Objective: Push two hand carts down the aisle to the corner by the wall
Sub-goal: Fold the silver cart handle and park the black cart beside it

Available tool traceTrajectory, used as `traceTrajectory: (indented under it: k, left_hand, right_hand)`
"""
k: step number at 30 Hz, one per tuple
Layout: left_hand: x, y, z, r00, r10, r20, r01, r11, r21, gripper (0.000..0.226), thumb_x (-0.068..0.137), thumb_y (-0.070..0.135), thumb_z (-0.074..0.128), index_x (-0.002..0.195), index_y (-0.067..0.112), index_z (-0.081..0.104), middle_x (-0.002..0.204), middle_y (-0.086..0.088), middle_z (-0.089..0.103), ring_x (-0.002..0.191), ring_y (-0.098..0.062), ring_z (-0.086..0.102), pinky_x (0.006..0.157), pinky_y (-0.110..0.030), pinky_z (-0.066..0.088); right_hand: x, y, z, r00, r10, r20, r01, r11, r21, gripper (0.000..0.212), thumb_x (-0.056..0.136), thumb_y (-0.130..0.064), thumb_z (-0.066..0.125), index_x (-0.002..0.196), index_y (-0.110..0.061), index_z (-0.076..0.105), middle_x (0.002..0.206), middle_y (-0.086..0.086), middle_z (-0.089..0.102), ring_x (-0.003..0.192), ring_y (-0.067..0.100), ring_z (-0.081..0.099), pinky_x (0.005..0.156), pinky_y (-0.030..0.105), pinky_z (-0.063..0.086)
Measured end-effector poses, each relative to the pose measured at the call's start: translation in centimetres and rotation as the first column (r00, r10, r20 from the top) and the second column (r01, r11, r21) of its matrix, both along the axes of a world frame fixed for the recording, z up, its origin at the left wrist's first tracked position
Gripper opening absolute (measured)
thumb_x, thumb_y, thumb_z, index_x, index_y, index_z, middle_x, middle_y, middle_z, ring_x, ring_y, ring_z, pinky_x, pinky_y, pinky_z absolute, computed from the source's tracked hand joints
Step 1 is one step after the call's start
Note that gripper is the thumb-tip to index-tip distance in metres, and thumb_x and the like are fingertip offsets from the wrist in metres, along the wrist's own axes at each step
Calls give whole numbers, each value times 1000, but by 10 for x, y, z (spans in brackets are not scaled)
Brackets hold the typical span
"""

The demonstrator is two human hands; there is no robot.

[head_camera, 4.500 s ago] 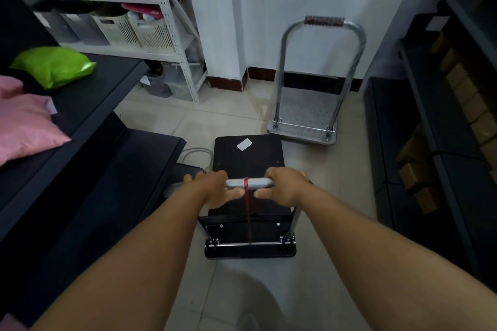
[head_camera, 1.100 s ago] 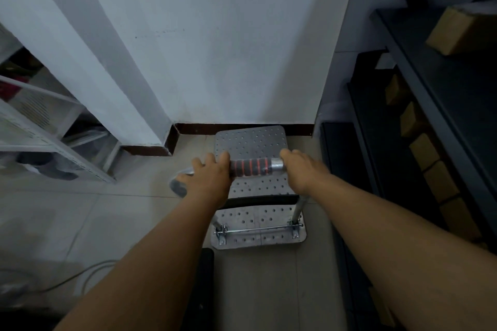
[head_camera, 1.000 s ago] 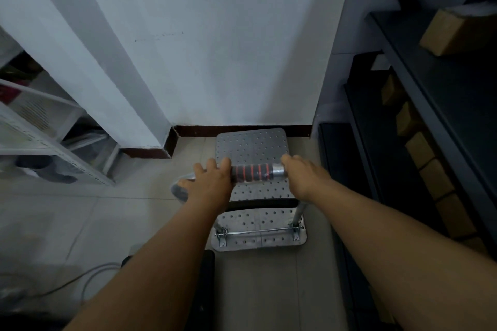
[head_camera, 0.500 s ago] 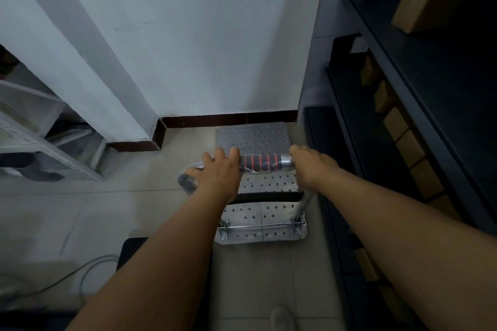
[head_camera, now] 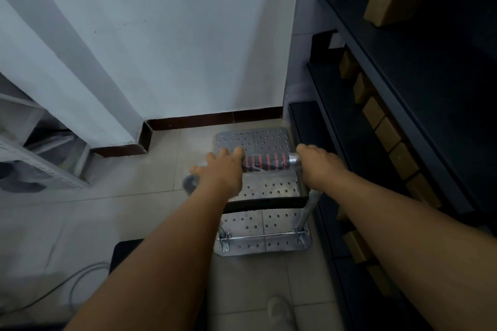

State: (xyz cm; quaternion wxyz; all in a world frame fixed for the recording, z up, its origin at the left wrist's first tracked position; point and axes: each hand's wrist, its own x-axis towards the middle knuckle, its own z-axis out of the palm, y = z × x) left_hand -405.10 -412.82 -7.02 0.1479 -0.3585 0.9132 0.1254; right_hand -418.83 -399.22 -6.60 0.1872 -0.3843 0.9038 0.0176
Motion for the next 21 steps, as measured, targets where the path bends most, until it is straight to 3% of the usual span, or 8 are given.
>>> traceTrajectory:
  k: [3,7,9,13,21]
  left_hand:
    - [-2,-3,0,998,43,-34,-41,998,55,33,89,19,57,117,29,44,118,-4,51,119,-33,44,100,-69,29]
    - [-10,3,-5,995,85,-53,-85,996,4,37,87,15,58,118,29,44,120,-5,51,122,-33,41,102,-71,25]
    - [-15,1,-7,993,77,-88,-77,997,-2,35,87,16,57,116,29,44,119,-4,51,121,-32,40,103,-70,23]
    - [-31,-7,-9,987,45,-156,-50,998,-31,33,86,19,58,114,30,44,116,-2,51,119,-29,39,104,-65,27]
    - [-52,-49,-10,976,7,-215,-19,998,-53,28,88,20,56,111,31,44,114,-1,52,118,-29,40,106,-61,26]
  right_hand:
    - [-4,-1,2,1000,12,-6,-12,1000,3,30,86,-10,61,113,-17,50,115,8,55,100,26,57,82,37,45]
    - [-14,-2,-1,986,14,165,-2,997,-75,25,81,-27,69,94,-26,48,103,1,56,95,24,56,83,36,47]
    - [-21,-4,-5,984,-9,176,30,992,-119,22,82,-32,67,89,-28,47,102,1,57,95,25,56,81,38,50]
    - [-38,-17,-9,998,-36,58,41,995,-90,18,88,-27,60,100,-25,46,111,6,57,101,30,55,86,42,48]
    - [-58,-53,-17,998,-59,20,60,993,-105,29,90,-17,61,116,-15,49,119,11,56,108,32,54,89,41,46]
